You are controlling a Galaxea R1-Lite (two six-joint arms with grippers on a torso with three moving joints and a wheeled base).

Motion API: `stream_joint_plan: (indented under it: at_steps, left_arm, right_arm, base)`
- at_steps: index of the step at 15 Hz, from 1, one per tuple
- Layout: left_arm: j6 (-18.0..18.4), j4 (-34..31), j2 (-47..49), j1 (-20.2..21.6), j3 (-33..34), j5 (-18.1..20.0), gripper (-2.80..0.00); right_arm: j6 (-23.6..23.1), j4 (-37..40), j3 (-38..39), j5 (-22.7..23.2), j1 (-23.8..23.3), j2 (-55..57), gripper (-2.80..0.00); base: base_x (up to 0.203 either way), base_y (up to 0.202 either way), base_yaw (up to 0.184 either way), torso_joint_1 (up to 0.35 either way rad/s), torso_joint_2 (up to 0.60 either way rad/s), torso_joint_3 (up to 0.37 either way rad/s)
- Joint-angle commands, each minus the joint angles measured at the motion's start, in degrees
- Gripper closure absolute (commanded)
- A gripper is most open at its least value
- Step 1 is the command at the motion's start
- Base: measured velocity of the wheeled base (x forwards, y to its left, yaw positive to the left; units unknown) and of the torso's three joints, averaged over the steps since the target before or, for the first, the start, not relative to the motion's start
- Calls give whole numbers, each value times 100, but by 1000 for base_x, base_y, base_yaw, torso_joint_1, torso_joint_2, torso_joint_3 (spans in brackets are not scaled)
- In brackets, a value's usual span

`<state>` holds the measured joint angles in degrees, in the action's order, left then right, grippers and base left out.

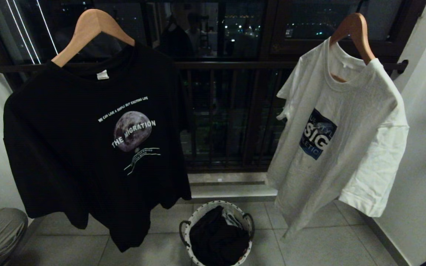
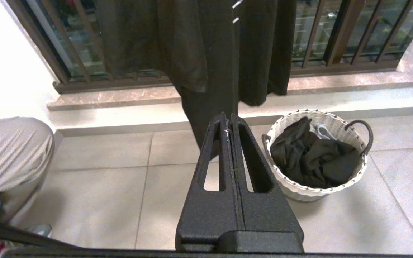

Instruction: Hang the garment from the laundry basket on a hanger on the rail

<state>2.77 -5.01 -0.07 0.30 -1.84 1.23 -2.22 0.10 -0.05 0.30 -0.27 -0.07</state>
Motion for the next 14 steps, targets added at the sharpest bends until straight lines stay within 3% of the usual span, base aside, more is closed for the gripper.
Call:
stream_joint_plan:
  at_steps: [1, 14]
  left_arm:
    - [62, 0, 0, 5, 0, 7, 0]
    - [110, 0, 5, 5, 0, 26, 0]
  right_arm:
    - [3, -1, 5, 5, 0, -1, 0]
    - [-24, -1, 5, -4, 0, -1, 0]
  base:
    - [0, 0, 0, 0, 0, 0]
    - [0, 0, 0, 0, 0, 0]
